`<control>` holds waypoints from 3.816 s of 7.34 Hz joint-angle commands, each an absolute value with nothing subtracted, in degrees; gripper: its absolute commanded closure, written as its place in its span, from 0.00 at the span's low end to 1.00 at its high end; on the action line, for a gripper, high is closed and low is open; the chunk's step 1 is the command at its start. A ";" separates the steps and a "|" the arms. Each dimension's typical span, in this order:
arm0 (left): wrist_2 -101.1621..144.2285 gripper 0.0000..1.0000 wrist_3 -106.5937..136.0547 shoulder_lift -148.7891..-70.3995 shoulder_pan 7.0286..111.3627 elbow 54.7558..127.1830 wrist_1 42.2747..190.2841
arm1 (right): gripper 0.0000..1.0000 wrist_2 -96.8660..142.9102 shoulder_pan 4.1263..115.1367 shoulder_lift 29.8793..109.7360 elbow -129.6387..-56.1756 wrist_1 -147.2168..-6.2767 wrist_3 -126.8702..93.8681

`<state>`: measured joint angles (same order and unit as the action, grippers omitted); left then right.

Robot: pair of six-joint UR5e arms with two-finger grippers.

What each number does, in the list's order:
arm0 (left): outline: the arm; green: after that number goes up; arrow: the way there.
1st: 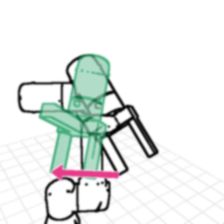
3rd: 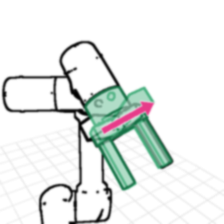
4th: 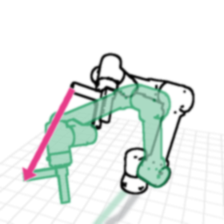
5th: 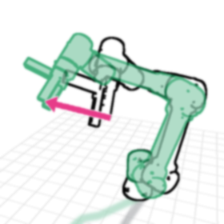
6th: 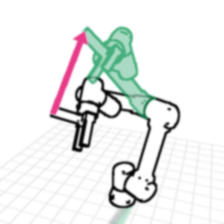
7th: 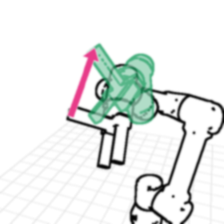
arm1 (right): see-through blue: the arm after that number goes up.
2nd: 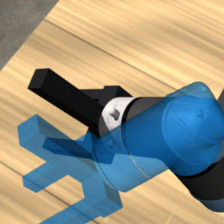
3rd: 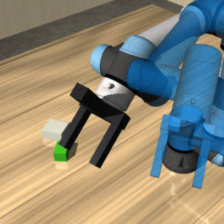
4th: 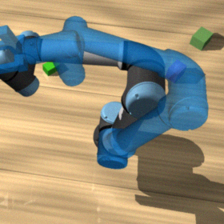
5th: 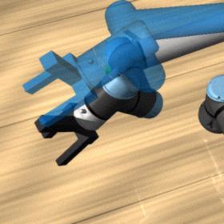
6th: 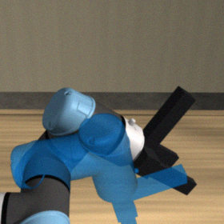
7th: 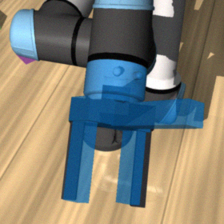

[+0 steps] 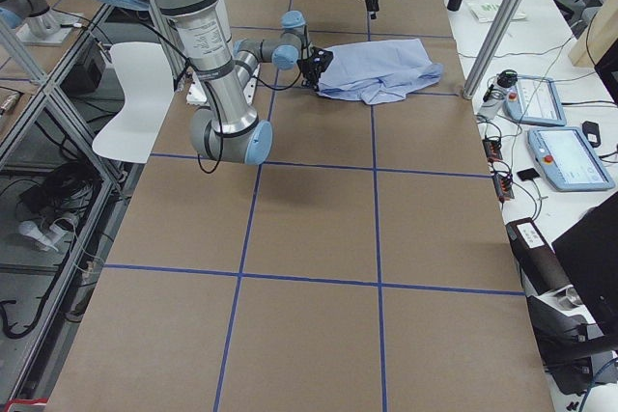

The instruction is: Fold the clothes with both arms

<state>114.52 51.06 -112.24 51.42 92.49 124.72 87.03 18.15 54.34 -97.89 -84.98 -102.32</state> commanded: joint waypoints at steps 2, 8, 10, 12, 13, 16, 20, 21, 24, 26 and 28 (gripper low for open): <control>114.78 0.00 51.06 -112.24 51.33 92.64 124.72 | 1.00 87.10 18.54 60.79 -105.87 -85.17 -102.65; 118.22 0.00 70.33 -107.85 38.19 104.56 124.63 | 1.00 82.35 10.90 60.82 -113.11 -93.60 -110.30; 112.29 0.00 79.94 -99.72 30.10 114.38 124.81 | 1.00 82.35 10.99 60.82 -113.38 -93.60 -110.21; 100.86 0.00 93.70 -96.42 21.22 116.98 124.63 | 1.00 82.27 11.16 60.82 -113.38 -93.60 -110.21; 95.42 0.00 99.35 -95.46 17.96 116.90 124.54 | 1.00 82.27 11.42 60.91 -113.81 -93.60 -110.21; 94.04 0.00 104.41 -95.89 14.43 115.32 124.54 | 1.00 82.27 11.69 61.17 -113.82 -93.60 -110.21; 90.97 0.24 106.95 -101.86 12.22 109.69 124.63 | 1.00 82.27 11.69 61.08 -113.82 -93.60 -110.21; 91.05 0.26 107.05 -101.78 12.22 109.60 124.63 | 1.00 82.27 11.69 61.08 -113.82 -93.60 -110.21; 91.05 0.26 107.05 -101.60 12.22 109.51 124.63 | 1.00 82.27 11.69 61.08 -114.08 -93.60 -110.21; 91.05 0.26 107.05 -101.87 12.13 109.51 124.63 | 1.00 82.27 11.69 61.26 -114.17 -93.60 -110.21; 91.05 0.37 107.14 -101.78 12.13 109.25 124.63 | 1.00 82.27 11.69 61.08 -114.17 -93.60 -110.21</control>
<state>91.05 107.11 -101.80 12.15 109.43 124.63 82.27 11.69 61.17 -114.16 -93.60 -110.22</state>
